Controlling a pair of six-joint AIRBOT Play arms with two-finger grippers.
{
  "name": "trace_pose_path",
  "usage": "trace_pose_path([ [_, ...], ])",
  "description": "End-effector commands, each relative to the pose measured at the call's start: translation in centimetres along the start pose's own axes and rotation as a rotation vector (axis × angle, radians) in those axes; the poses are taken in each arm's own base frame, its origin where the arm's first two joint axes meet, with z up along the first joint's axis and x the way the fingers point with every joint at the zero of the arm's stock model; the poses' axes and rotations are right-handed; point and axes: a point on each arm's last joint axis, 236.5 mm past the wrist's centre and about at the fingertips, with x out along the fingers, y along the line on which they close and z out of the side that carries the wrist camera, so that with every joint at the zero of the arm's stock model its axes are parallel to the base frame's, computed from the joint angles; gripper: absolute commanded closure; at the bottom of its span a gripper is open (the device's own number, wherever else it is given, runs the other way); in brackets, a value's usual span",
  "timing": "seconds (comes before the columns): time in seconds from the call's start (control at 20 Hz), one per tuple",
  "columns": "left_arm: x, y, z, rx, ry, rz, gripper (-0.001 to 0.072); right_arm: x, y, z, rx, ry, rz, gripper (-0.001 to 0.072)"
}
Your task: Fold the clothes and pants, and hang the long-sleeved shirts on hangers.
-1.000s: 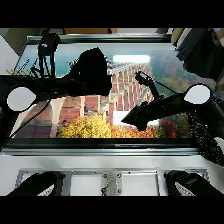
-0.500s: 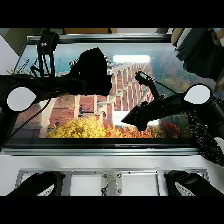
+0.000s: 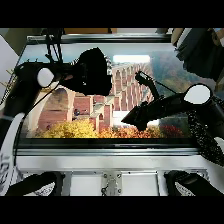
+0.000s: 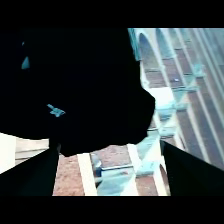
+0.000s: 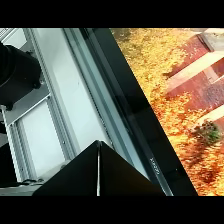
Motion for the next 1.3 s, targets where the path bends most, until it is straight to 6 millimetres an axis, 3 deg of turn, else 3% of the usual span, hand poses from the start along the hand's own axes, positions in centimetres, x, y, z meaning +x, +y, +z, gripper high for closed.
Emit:
trace_pose_path([
  [0.0, 9.9, 6.2, -3.0, -0.103, 0.124, 0.077, -0.0013, 0.0, 0.0, 0.0, 0.001, 0.001, 0.001, 0.0692],
  [0.15, 16.7, 7.1, -7.0, -0.228, 0.241, -0.003, -0.0013, 0.0, 0.0, 0.0, 0.001, 0.001, 0.001, 0.0693],
  [0.3, 20.6, 6.4, -8.4, -0.264, 0.276, -0.073, -0.0013, 0.0, 0.0, 0.0, 0.001, 0.001, 0.001, 0.0693],
  [0.5, 23.3, 4.5, -9.7, -0.231, 0.324, -0.097, -0.0013, 0.0, 0.0, 0.0, 0.0, 0.001, 0.001, 0.0693],
  [0.7, 24.1, 2.7, -10.7, -0.175, 0.368, -0.116, -0.0008, 0.0, 0.0, 0.0, 0.001, 0.001, 0.001, 0.0693],
  [0.75, 24.0, 2.6, -10.8, -0.174, 0.374, -0.118, 0.0208, 0.0, 0.0, 0.0, 0.001, 0.001, 0.001, 0.0693],
  [0.8, 23.7, 2.4, -10.7, -0.171, 0.385, -0.121, 0.0498, 0.0, 0.0, 0.0, 0.001, 0.001, 0.001, 0.0693],
  [0.85, 23.1, 2.1, -10.5, -0.166, 0.401, -0.129, 0.0696, 0.0, 0.0, 0.0, 0.001, 0.001, 0.001, 0.0693],
  [0.95, 21.2, 1.3, -8.7, -0.14, 0.417, -0.151, 0.0694, 0.0, -0.1, 0.1, -0.015, -0.006, -0.004, 0.0693],
  [1.05, 17.6, 0.0, -3.7, -0.105, 0.326, -0.178, 0.0695, -0.5, -1.8, 0.2, -0.042, -0.003, -0.077, 0.0698],
  [1.15, 11.3, -2.7, 2.6, -0.039, 0.162, -0.222, 0.0695, -2.8, -5.6, 0.4, -0.024, 0.007, -0.279, 0.0698],
  [1.25, 2.8, -6.0, 8.2, 0.008, -0.028, -0.274, 0.0695, -7.7, -9.4, 1.9, -0.016, -0.045, -0.548, 0.0698],
])
